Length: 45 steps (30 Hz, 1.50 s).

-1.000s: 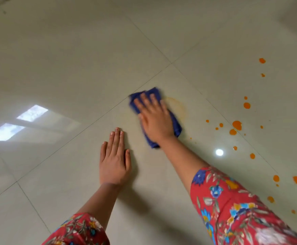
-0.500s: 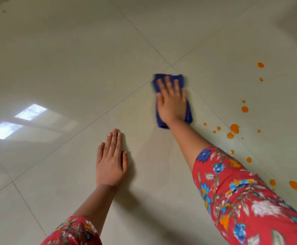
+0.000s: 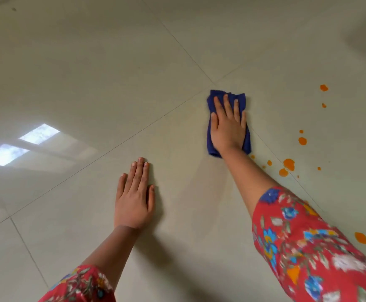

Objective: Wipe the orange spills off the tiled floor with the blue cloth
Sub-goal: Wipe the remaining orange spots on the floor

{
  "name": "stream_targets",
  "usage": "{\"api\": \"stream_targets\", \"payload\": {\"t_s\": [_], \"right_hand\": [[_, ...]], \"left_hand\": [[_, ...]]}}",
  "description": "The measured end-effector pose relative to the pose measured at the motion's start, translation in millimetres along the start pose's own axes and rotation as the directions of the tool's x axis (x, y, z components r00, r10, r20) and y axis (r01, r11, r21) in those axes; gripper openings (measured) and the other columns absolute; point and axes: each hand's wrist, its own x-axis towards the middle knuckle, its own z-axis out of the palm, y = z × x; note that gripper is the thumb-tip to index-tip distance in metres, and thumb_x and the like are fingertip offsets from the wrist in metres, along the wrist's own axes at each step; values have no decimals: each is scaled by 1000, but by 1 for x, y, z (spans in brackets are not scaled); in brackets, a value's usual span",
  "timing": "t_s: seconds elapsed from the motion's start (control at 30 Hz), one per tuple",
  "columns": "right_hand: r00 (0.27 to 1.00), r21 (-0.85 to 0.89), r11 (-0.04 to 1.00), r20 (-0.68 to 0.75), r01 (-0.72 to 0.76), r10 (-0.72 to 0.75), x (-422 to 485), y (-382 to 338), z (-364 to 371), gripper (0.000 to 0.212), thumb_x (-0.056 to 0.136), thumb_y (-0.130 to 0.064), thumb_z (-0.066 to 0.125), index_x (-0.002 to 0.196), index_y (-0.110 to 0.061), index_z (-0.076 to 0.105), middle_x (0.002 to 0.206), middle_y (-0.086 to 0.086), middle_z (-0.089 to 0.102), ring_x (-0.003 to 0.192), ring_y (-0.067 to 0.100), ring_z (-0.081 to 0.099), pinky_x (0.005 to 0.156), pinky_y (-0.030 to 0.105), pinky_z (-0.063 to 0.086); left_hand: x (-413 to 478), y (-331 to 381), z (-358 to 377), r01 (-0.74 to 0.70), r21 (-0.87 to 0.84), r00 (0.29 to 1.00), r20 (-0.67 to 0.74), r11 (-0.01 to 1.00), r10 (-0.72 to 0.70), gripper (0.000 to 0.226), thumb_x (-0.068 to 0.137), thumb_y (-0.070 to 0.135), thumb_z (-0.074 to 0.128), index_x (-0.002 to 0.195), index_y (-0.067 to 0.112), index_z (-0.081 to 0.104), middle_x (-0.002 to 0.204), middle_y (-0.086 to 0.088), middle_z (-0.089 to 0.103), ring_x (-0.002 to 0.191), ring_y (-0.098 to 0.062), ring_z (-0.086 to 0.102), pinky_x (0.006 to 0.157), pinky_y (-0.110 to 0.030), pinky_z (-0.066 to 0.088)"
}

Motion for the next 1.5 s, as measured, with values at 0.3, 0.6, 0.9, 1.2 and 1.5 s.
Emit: {"api": "stream_targets", "payload": {"t_s": [0.3, 0.6, 0.9, 1.2, 1.5], "right_hand": [[801, -74, 801, 148, 594, -580, -133, 81, -7, 51, 98, -39, 31, 149, -35, 30, 159, -7, 25, 147, 22, 20, 116, 48, 20], [637, -14, 652, 231, 758, -736, -193, 70, -2, 53, 99, -42, 33, 150, -38, 23, 160, -8, 21, 148, 23, 16, 118, 46, 15], [917, -69, 915, 61, 397, -393, -145, 56, -3, 55, 95, -39, 32, 149, -32, 31, 157, -2, 30, 146, 29, 24, 115, 52, 23], [957, -90, 954, 68, 287, -281, -150, 115, -14, 53, 98, -43, 27, 150, -34, 27, 159, -6, 23, 148, 24, 18, 117, 48, 18], [868, -104, 865, 142, 491, -476, -221, 170, -21, 52, 98, -42, 33, 150, -39, 25, 159, -9, 21, 148, 21, 18, 117, 46, 16]], "left_hand": [[-2, -1, -1, -55, -17, 998, 9, 998, 55, 58, 96, 30, 28, 152, 20, 23, 160, 7, 16, 148, -9, 8, 119, -41, 12], [-3, -3, -3, -124, 1, 992, 36, 992, 124, 57, 97, 39, 31, 152, 26, 23, 159, 9, 17, 148, -10, 8, 120, -40, 10], [-4, -1, -2, -206, 41, 978, 43, 978, 205, 57, 97, 44, 28, 152, 27, 25, 159, 9, 20, 148, -11, 12, 120, -42, 12], [-4, -2, -2, -190, 28, 981, 41, 981, 189, 58, 96, 44, 30, 151, 28, 25, 158, 12, 20, 148, -9, 9, 120, -38, 13], [-5, 35, -3, -77, -66, 995, -67, 995, 73, 53, 93, 41, 32, 143, 25, 40, 153, 6, 35, 146, -12, 19, 119, -40, 12]]}}
